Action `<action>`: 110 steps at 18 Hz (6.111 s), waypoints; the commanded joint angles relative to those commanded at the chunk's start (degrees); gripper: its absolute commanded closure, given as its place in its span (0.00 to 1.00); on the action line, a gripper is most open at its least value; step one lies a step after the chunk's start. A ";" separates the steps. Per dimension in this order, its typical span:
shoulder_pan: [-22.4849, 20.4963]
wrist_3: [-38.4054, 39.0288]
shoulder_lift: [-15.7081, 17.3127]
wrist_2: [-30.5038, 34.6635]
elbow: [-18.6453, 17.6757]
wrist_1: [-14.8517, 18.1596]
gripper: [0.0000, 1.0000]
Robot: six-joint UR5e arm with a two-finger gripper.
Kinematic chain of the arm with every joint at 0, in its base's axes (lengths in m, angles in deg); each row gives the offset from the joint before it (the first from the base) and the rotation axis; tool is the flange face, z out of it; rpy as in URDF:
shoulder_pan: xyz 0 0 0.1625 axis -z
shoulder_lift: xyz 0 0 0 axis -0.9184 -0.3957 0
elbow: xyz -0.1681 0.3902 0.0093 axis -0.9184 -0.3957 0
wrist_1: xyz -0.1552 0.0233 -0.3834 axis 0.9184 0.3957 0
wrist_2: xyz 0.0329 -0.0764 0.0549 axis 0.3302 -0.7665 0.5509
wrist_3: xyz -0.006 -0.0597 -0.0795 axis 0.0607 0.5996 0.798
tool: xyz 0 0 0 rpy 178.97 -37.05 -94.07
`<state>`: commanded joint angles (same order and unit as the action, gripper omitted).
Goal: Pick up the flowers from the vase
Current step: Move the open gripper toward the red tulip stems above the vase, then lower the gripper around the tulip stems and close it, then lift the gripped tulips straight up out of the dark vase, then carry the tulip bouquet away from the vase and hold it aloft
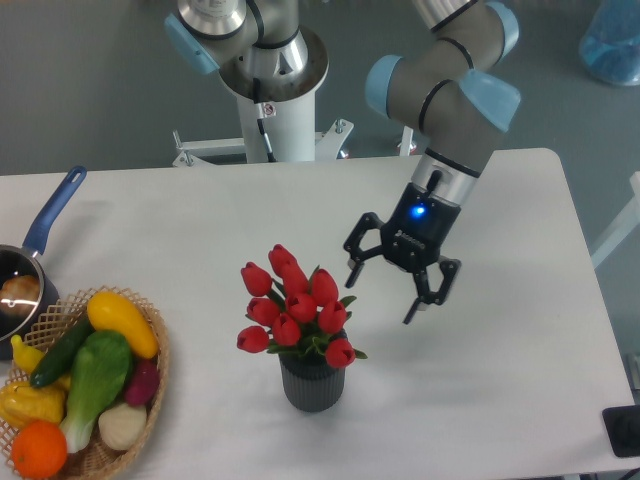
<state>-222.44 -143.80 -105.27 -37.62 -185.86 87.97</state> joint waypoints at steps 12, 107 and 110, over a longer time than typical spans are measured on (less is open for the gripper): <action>3.69 -0.44 -1.05 -2.74 0.09 -0.35 0.00; -5.81 9.49 2.47 36.34 9.49 2.11 0.99; -1.68 9.31 0.62 46.89 10.89 2.72 0.98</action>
<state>-224.12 -134.49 -104.65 9.27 -174.96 90.69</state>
